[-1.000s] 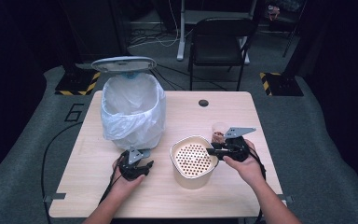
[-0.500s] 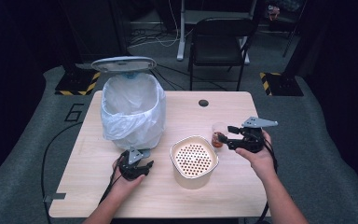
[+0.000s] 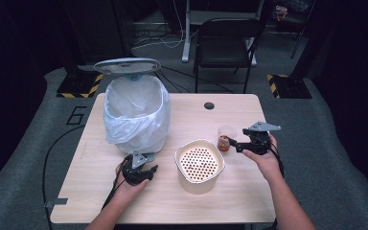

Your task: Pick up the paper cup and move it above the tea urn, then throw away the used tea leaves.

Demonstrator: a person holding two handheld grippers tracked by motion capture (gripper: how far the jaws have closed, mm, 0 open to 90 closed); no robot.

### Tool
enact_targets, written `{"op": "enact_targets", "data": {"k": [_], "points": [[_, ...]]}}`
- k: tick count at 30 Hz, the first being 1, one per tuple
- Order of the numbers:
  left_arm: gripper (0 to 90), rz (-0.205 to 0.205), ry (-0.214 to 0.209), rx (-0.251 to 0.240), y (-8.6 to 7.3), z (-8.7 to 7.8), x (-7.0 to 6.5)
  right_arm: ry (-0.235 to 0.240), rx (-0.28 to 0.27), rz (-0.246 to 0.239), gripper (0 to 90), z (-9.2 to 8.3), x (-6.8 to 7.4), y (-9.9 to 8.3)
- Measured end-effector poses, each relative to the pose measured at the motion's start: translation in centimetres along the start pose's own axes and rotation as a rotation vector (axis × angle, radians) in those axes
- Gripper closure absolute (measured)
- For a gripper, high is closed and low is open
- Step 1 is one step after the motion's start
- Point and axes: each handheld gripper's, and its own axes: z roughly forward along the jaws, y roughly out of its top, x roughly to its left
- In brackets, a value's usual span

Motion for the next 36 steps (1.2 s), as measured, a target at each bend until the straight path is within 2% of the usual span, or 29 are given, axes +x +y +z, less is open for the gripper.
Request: {"op": "enact_targets", "data": {"k": [3, 7, 9, 12, 17, 22, 25, 28, 36], "points": [[38.6, -0.001, -0.001, 0.000, 0.0, 0.0, 0.0, -0.015, -0.018, -0.013, 20.9, 0.6, -0.6, -0.3], [38.6, -0.003, -0.002, -0.001, 0.0, 0.0, 0.0, -0.011, -0.003, -0.007, 20.3, 1.3, -0.7, -0.5], [38.6, -0.001, -0.001, 0.000, 0.0, 0.0, 0.0, 0.002, 0.008, -0.006, 16.2, 1.9, -0.6, -0.6], [38.6, 0.000, 0.000, 0.000, 0.0, 0.0, 0.0, 0.018, 0.010, -0.007, 15.6, 2.4, -0.4, -0.6], [38.6, 0.003, 0.000, 0.001, 0.0, 0.0, 0.0, 0.023, 0.025, -0.029, 15.5, 3.3, 0.0, -0.7], [38.6, -0.001, -0.001, 0.000, 0.0, 0.0, 0.0, 0.019, 0.026, -0.027, 15.5, 4.5, 0.1, -0.9], [38.6, -0.004, -0.002, -0.001, 0.0, 0.0, 0.0, 0.021, 0.029, -0.023, 16.8, 5.2, 0.2, -1.0], [38.6, -0.003, -0.001, -0.001, 0.0, 0.0, 0.0, 0.017, 0.030, -0.046, 19.1, 5.7, 0.3, -1.1], [38.6, 0.000, -0.001, 0.000, 0.0, 0.0, 0.0, 0.022, 0.035, -0.050, 26.0, 6.4, 0.4, -1.3]]}}
